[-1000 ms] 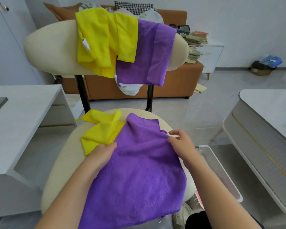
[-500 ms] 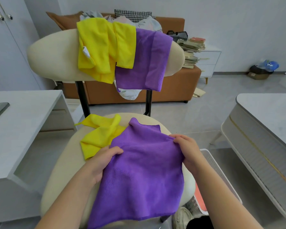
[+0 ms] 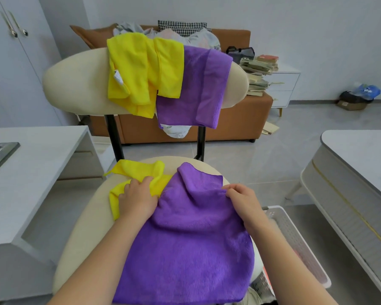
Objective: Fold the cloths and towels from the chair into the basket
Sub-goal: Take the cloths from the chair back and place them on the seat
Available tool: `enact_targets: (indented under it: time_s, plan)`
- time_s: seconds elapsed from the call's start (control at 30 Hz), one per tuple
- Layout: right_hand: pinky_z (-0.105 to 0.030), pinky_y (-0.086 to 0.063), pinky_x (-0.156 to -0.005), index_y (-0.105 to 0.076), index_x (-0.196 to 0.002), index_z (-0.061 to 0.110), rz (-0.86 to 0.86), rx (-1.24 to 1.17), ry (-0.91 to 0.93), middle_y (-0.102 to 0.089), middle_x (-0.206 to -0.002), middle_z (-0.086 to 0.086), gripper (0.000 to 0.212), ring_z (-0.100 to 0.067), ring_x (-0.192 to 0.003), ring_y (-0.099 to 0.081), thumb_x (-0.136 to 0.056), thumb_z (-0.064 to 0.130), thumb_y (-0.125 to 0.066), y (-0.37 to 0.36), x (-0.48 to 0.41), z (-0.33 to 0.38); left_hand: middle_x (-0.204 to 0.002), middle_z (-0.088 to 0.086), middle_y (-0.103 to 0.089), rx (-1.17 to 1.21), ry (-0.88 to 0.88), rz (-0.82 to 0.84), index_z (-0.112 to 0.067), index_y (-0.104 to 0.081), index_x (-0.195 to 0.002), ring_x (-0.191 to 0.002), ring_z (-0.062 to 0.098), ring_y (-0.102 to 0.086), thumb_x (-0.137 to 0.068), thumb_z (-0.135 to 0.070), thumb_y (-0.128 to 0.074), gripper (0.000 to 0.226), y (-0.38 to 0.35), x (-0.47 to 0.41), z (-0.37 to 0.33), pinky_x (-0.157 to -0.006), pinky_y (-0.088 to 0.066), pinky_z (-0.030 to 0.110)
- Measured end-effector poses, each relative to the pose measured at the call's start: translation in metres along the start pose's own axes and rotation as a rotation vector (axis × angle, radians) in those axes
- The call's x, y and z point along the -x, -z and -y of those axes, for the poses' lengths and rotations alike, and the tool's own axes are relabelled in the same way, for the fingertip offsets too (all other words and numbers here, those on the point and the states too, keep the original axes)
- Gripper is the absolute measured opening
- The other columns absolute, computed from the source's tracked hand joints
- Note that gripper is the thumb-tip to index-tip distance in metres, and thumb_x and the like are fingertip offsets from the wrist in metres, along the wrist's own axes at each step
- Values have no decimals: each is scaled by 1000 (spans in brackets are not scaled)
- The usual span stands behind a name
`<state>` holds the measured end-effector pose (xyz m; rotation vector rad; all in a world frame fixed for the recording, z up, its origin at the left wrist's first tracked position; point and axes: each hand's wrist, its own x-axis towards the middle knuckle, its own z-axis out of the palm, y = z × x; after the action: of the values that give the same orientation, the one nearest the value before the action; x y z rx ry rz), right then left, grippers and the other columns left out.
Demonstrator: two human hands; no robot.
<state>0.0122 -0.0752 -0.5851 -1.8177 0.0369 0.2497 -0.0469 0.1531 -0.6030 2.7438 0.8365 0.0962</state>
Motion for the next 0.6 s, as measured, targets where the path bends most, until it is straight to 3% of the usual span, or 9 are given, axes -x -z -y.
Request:
enact_targets:
  time_s: [0.07, 0.17, 0.27, 0.33, 0.47, 0.53, 0.6]
  plan:
    - [-16, -39, -60, -66, -85, 10, 15, 7, 19, -61, -77, 4, 22, -7, -70, -51, -88, 1, -46, 0, 0, 0, -122, 10, -56, 98, 1, -54, -18, -52, -122, -114, 32, -51, -91, -30, -55, 34, -4, -1, 5, -85, -42, 39]
    - [-11, -39, -56, -67, -87, 8, 23, 59, 50, -61, -76, 4, 23, -7, -69, -51, -87, 0, -46, -1, -1, 0, -116, 16, -59, 317, 54, -235, -6, -55, -113, -107, 36, -54, -90, -15, -55, 24, -3, 3, 13, -80, -41, 40]
    - [-16, -41, -61, -66, -81, 13, 43, 115, 77, -62, -76, 5, 25, -7, -71, -53, -86, 0, -45, -3, 1, -2, -120, 25, -51, 546, 185, -409, 2, -51, -116, -109, 41, -49, -87, 2, -48, 29, 8, -3, 18, -87, -39, 43]
    - [-18, -42, -63, -67, -84, 13, 68, 168, 81, -64, -81, 4, 24, -10, -75, -55, -86, 2, -46, -5, 3, -5, -127, 26, -47, 642, 190, -389, 4, -48, -122, -117, 39, -45, -87, 6, -46, 35, 11, -14, 19, -97, -34, 41]
    - [-23, -43, -64, -67, -81, 11, 45, 341, 51, -63, -76, 5, 20, -13, -73, -56, -87, 9, -48, -5, 2, -10, -142, 24, -38, 479, 4, -67, 2, -40, -136, -134, 33, -31, -90, 2, -47, 47, -4, -28, 20, -109, -22, 34]
    - [-28, -45, -70, -67, -80, 9, -10, 364, 38, -65, -77, 2, 19, -18, -79, -59, -86, 11, -49, 0, 0, -11, -149, 24, -27, 392, -3, -94, -1, -34, -141, -139, 33, -23, -89, 0, -50, 55, -8, -26, 21, -112, -20, 37]
    - [-26, -44, -69, -68, -82, 11, -9, 349, 47, -63, -76, 5, 20, -16, -78, -58, -86, 9, -48, 2, 0, -10, -150, 21, -25, 291, 17, -253, -6, -34, -141, -139, 35, -23, -85, -7, -59, 62, -6, -16, 19, -110, -25, 44]
